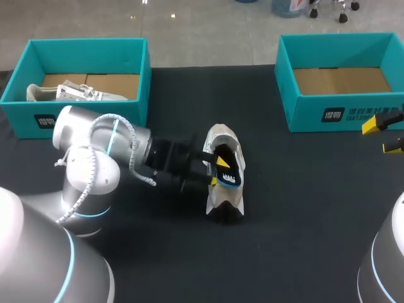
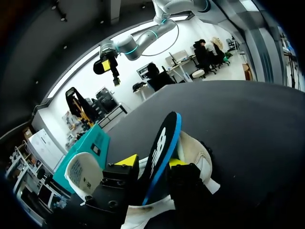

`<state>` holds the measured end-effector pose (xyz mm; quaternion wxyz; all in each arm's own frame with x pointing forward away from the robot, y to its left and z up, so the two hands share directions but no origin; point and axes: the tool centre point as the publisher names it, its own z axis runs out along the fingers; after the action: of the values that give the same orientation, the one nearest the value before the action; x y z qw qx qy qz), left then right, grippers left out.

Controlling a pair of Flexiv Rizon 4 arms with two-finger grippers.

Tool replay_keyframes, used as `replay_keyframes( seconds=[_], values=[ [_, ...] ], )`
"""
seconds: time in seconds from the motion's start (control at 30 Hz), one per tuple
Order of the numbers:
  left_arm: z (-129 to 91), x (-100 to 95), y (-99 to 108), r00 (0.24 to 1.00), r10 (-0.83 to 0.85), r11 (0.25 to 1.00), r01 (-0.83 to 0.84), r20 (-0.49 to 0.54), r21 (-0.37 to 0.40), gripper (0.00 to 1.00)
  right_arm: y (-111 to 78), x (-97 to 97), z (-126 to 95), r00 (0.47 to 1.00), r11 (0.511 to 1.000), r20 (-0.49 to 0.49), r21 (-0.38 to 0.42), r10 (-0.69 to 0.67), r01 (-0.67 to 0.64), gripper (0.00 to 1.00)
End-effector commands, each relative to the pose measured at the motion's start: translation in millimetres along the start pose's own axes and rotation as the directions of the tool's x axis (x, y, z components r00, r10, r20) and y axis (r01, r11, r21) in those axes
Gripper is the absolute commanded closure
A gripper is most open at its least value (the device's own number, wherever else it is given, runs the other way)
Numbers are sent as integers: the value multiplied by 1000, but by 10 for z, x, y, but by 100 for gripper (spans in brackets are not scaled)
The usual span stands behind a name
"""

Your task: Take the shoe out of the shoebox, open the shoe tongue, remove and reinsert the insole, then place the shoe into the shoebox

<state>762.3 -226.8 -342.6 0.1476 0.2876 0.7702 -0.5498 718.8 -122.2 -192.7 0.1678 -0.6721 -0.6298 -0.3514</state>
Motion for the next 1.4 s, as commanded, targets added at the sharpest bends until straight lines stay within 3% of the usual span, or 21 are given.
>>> replay_keyframes(
  seconds=[0.03, 0.27, 0.53, 1.07, 1.23, 1.3, 1.4],
  values=[
    [-109, 73, -98, 1000, 6, 1000, -6, 6, -10, 71, -5, 4, 5, 1000, 1000, 4, 0, 1, -1, 0],
    [-65, 102, 2, 1000, 1, 1000, -1, -8, -19, 100, -5, 4, 5, 1000, 1000, 4, 0, 1, -1, 0],
    [10, 80, 100, 1000, 23, 999, -23, -12, -22, 100, -5, 4, 5, 1000, 1000, 4, 0, 1, -1, 0],
    [-64, -31, 194, 996, 87, 995, -86, 10, -50, 100, -5, 4, 5, 1000, 1000, 4, 0, 1, -1, 0],
    [-56, -61, 110, 995, 96, 995, -95, 21, -30, 100, -5, 4, 5, 1000, 1000, 4, 0, 1, -1, 0],
    [-67, -62, 99, 995, 95, 995, -94, 23, -30, 94, -5, 4, 5, 1000, 1000, 4, 0, 1, -1, 0],
    [-90, -57, 74, 996, 89, 996, -88, 26, -30, 62, -5, 4, 5, 1000, 1000, 4, 0, 1, -1, 0]
  ],
)
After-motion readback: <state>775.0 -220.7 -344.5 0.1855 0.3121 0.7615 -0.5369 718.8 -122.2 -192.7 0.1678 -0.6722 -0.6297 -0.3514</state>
